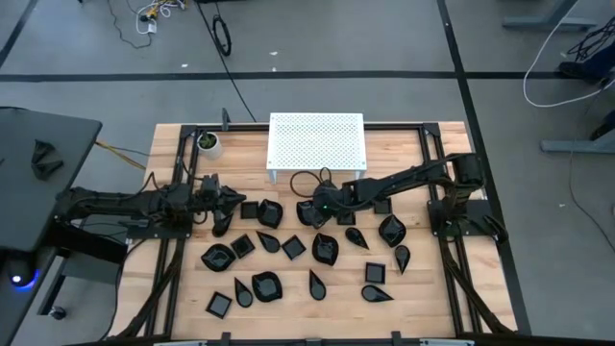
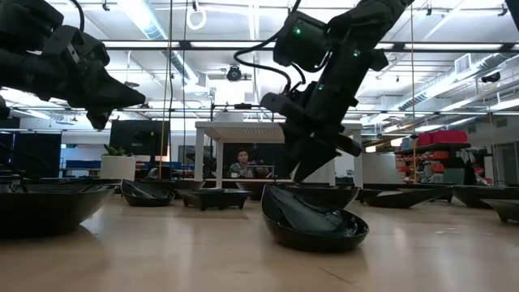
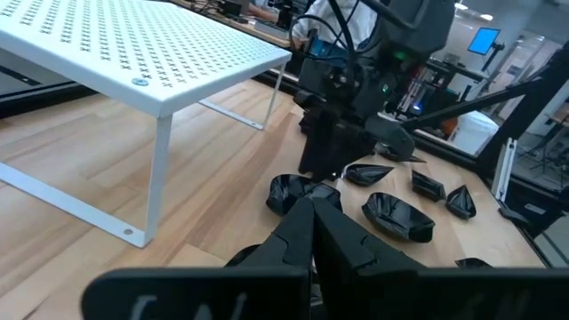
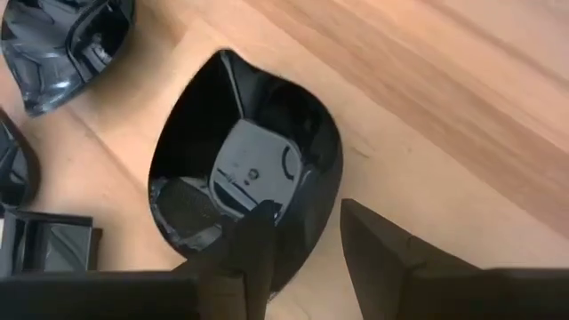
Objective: Pick & Place Mini shaped plates
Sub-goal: Put the black leaf-shaped plate on the shelf
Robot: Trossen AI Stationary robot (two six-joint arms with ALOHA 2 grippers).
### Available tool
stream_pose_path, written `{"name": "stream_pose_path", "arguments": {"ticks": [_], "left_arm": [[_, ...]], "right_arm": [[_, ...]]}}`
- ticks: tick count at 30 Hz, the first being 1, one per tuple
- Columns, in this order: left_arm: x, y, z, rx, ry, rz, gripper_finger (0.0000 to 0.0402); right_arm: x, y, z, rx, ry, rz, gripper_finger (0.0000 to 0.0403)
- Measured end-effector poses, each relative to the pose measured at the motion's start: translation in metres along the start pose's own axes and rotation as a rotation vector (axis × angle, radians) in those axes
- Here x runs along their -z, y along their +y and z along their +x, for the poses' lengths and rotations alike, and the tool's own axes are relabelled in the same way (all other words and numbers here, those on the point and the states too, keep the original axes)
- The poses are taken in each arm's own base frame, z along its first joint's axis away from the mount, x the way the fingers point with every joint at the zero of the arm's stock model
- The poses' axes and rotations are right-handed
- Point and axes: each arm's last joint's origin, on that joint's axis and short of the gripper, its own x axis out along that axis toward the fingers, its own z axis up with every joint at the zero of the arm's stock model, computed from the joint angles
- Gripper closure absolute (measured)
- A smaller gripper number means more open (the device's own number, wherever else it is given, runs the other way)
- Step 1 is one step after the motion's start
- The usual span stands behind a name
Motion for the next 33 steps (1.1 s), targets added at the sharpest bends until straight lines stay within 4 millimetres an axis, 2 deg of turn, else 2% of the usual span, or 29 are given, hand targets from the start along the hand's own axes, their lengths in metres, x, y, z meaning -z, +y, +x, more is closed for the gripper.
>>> {"name": "stream_pose_path", "arguments": {"ticks": [10,17,21,26,33], "left_arm": [[0.000,-0.001,0.000,0.018,0.007,-0.004,0.0394],[0.000,-0.001,0.000,0.031,0.012,-0.005,0.0394],[0.000,-0.001,0.000,0.031,0.012,-0.005,0.0394],[0.000,-0.001,0.000,0.031,0.012,-0.005,0.0394],[0.000,-0.001,0.000,0.031,0.012,-0.005,0.0394]], "right_arm": [[-0.005,-0.009,0.003,0.020,-0.004,0.027,0.0268],[-0.004,-0.009,0.006,-0.043,0.006,0.032,0.0268],[0.000,-0.011,0.015,-0.030,0.030,0.032,0.0273],[0.001,-0.011,0.022,-0.039,0.036,0.033,0.0308],[-0.001,-0.008,0.018,-0.064,0.014,0.008,0.0390]]}}
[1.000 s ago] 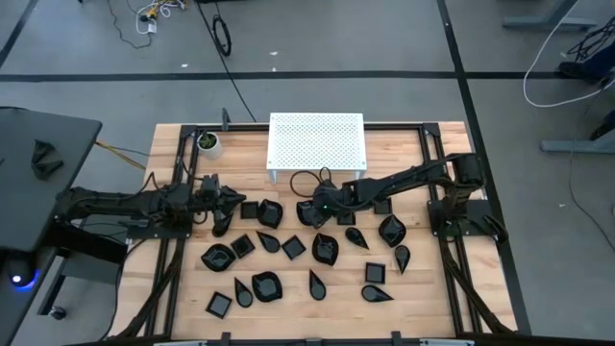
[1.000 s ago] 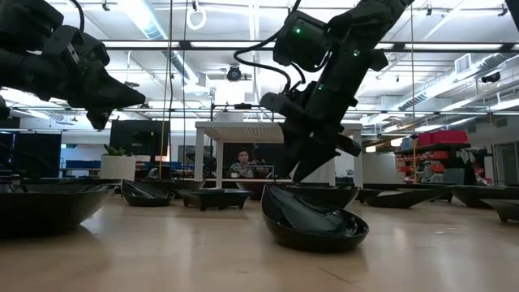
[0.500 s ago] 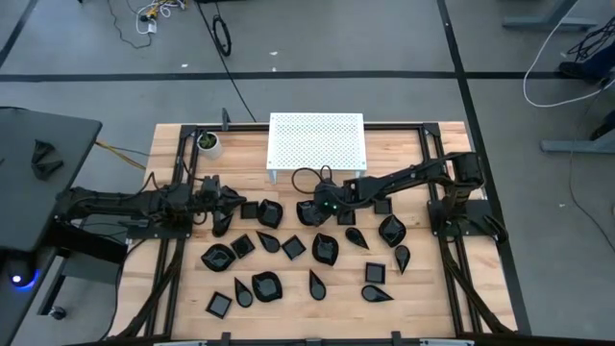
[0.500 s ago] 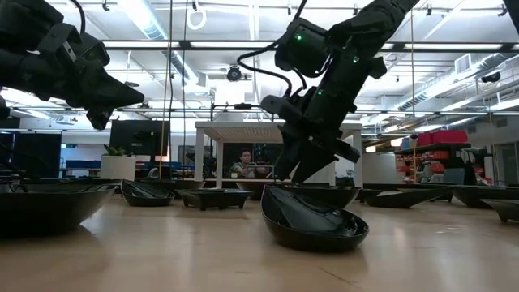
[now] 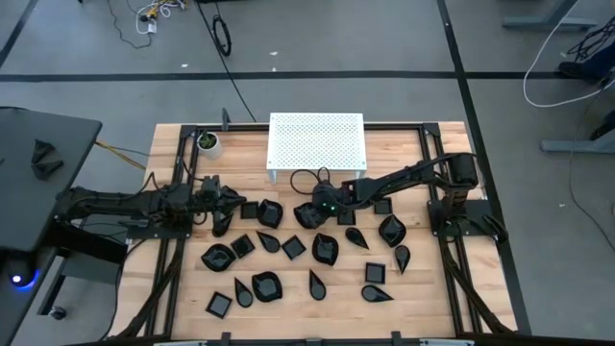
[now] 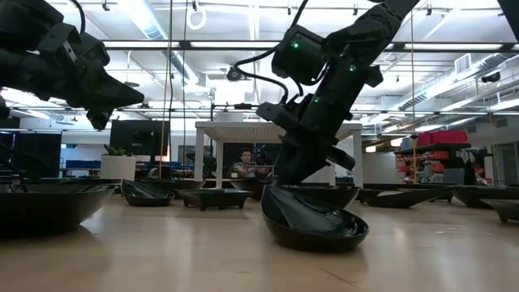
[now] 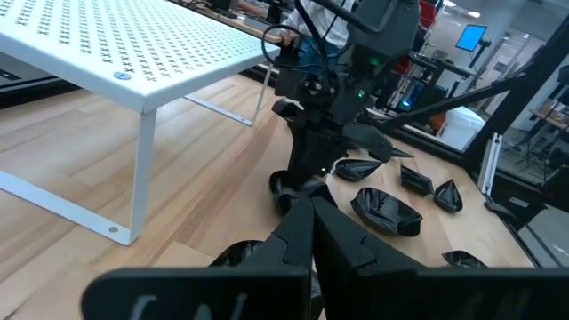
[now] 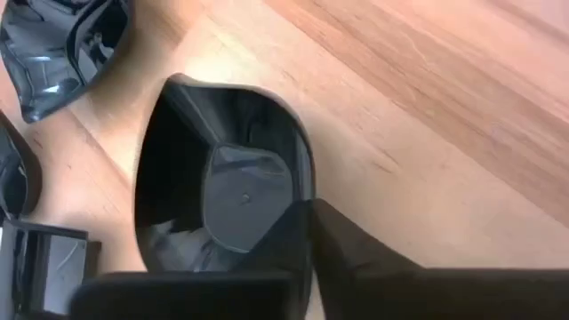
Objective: Pick & Place Mini shaped plates
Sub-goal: Put the black leaf-shaped plate on the shelf
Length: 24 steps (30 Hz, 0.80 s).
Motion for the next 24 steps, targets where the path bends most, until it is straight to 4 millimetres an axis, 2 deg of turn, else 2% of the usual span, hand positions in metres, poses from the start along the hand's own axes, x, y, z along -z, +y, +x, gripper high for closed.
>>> {"name": "stream_pose_path", "arguments": {"ticks": [4,7,11,14,16,18,24], "left_arm": [[0.000,0.000,0.000,0.000,0.000,0.000,0.0394],[0.000,0.000,0.000,0.000,0.000,0.000,0.0394],[0.000,0.000,0.000,0.004,0.000,0.000,0.0394],[0.000,0.000,0.000,0.004,0.001,0.000,0.0394],[0.000,0.000,0.000,0.004,0.001,0.000,0.0394],[0.000,0.000,0.000,0.001,0.000,0.000,0.0394],[0.000,0.000,0.000,-0.009,-0.004,0.001,0.0394]], "right_arm": [[-0.001,0.001,-0.005,-0.010,0.001,-0.018,0.0394],[-0.006,0.006,-0.025,-0.069,-0.009,-0.033,0.0399],[-0.020,0.018,-0.076,-0.257,-0.069,-0.083,0.0399],[-0.032,0.017,-0.121,-0.312,-0.197,-0.106,0.0400],[-0.043,0.004,-0.146,-0.257,-0.300,-0.078,0.0401],[-0.057,-0.020,-0.161,-0.157,-0.370,-0.021,0.0401],[-0.102,-0.098,-0.170,0.081,-0.451,0.146,0.0402]]}}
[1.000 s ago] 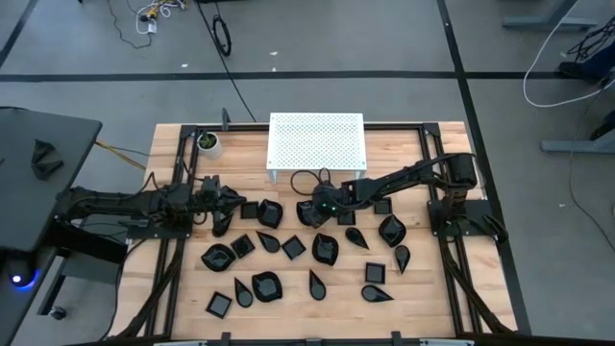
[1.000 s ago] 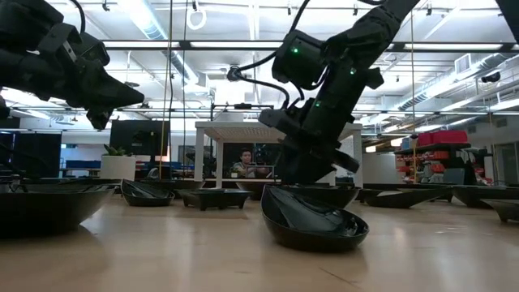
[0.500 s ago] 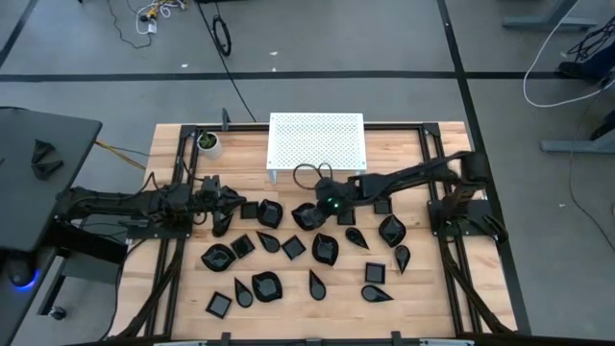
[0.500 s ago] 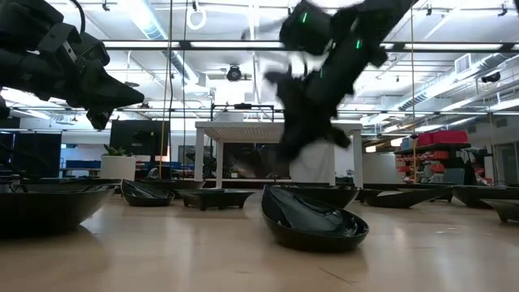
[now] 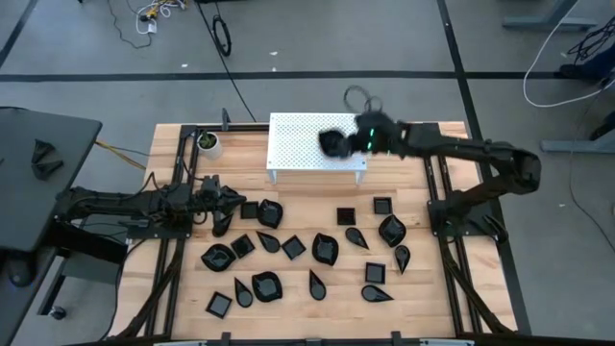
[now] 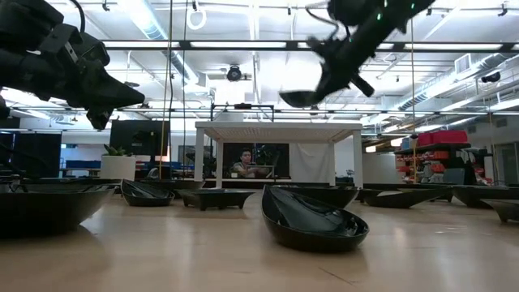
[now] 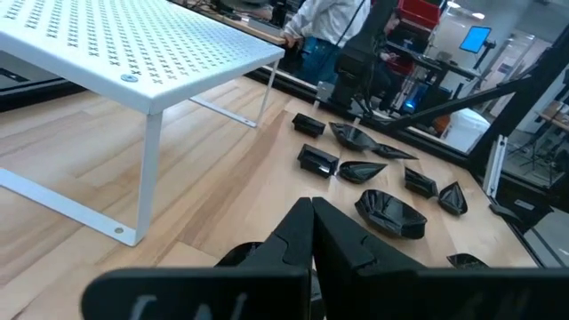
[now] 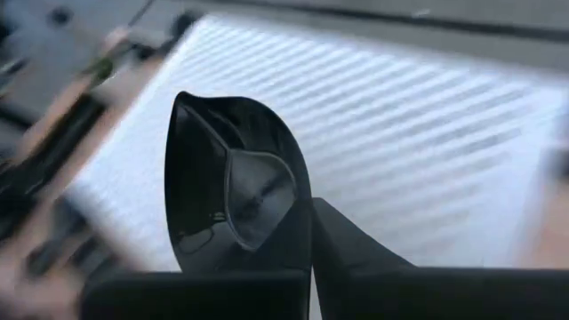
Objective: Pick & Place Mini shaped plates
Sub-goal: Put the black leaf-shaped plate on the shelf, then stack the black leaf-shaped plate on top of the other black leaf-shaped plate on the shelf
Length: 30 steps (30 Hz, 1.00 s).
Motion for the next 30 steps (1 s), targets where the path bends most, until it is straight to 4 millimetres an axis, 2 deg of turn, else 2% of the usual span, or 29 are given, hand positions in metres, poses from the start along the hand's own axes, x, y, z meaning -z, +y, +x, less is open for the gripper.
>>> {"name": "stream_pose_path", "arguments": {"ticks": [4,7,14,20,24,30], "left_arm": [[0.000,0.000,0.000,-0.001,-0.001,0.000,0.0394],[0.000,0.000,0.000,-0.001,-0.001,0.000,0.0394],[0.000,0.000,0.000,-0.001,-0.001,-0.001,0.0394],[0.000,0.000,0.000,-0.002,0.000,-0.001,0.0394],[0.000,0.000,0.000,-0.001,-0.001,-0.001,0.0394],[0.000,0.000,0.000,-0.001,-0.001,-0.001,0.0394]], "right_arm": [[-0.020,-0.034,0.013,0.044,-0.007,0.056,0.0402],[-0.027,-0.048,0.018,0.049,0.002,0.088,0.0401],[-0.029,-0.061,0.032,0.069,0.036,0.118,0.0396],[-0.028,-0.064,0.041,0.079,0.043,0.136,0.0386],[-0.029,-0.064,0.041,0.083,0.028,0.134,0.0354],[-0.032,-0.064,0.039,0.092,-0.004,0.098,0.0271]]}}
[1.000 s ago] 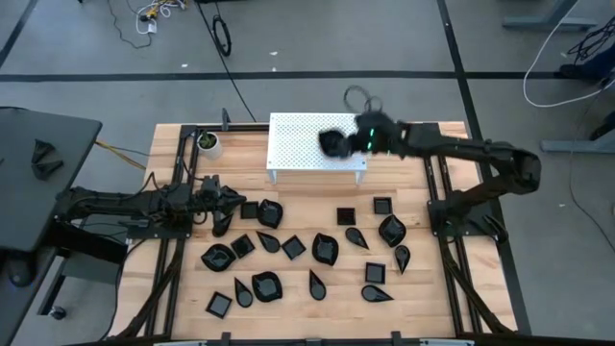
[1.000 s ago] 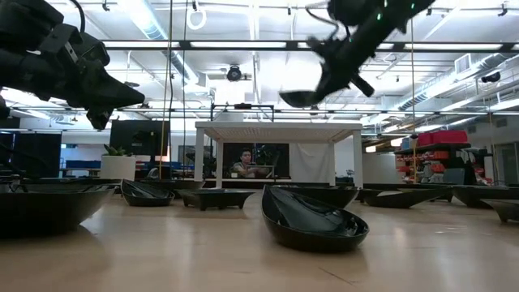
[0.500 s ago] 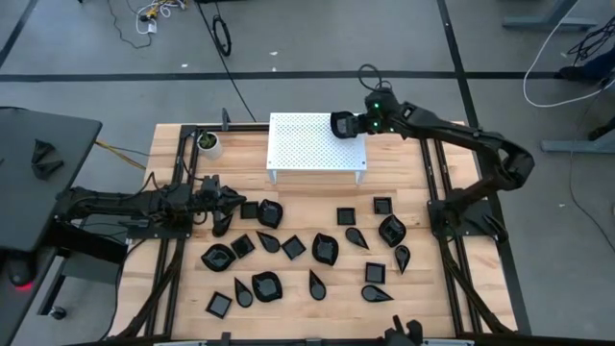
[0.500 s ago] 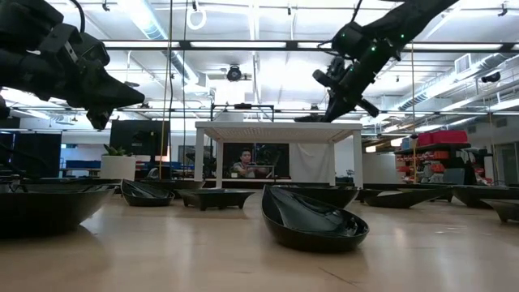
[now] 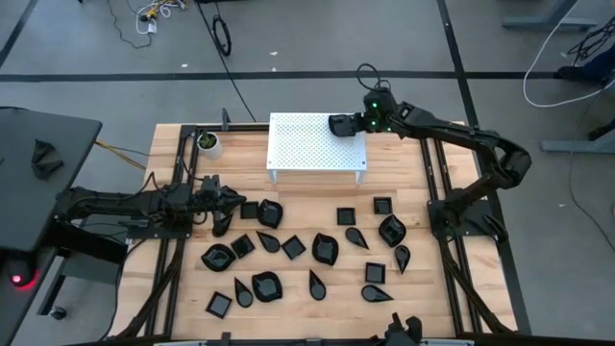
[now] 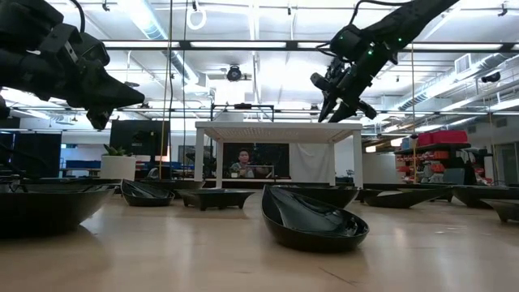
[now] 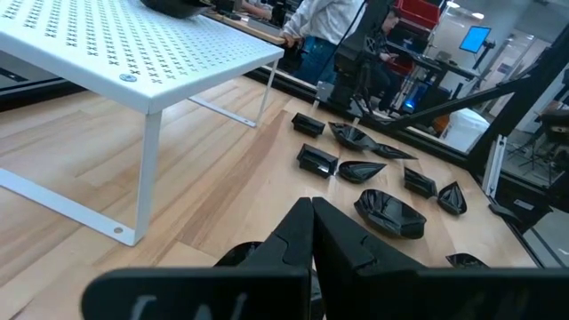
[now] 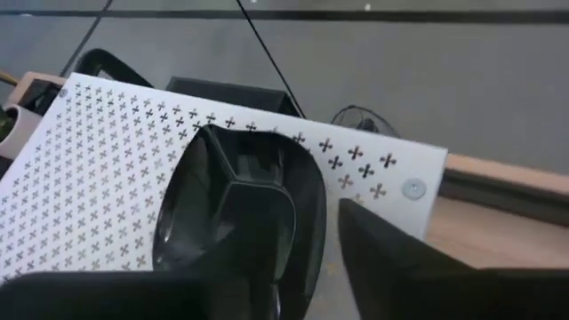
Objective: Pick & Place Mini shaped plates
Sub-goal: Stack the black leaf-shaped plate on top of the other black leaf-shaped plate on the shelf
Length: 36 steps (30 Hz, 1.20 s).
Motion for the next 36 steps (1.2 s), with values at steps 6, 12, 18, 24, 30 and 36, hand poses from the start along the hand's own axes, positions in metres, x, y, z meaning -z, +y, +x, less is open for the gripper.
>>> {"name": "stream_pose_path", "arguments": {"ticks": [6,12,18,24,30,36], "left_arm": [[0.000,0.000,0.000,0.000,0.000,0.000,0.0394],[0.000,0.000,0.000,0.000,0.000,0.000,0.0394],[0.000,0.000,0.000,0.000,0.000,0.000,0.0394],[0.000,0.000,0.000,0.000,0.001,0.001,0.0394],[0.000,0.000,0.000,0.000,0.000,0.002,0.0394],[0.000,0.000,0.000,0.000,0.000,0.001,0.0394]], "right_arm": [[-0.001,0.008,-0.034,-0.044,-0.031,-0.062,0.0221],[0.033,0.032,-0.097,-0.104,0.060,-0.177,0.0232],[0.098,0.047,-0.142,-0.038,0.343,-0.216,0.0262],[0.148,0.047,-0.159,0.185,0.573,-0.142,0.0282],[0.188,0.028,-0.133,0.258,0.721,-0.090,0.0261],[0.218,-0.003,-0.109,0.359,0.782,-0.029,0.0222]]}}
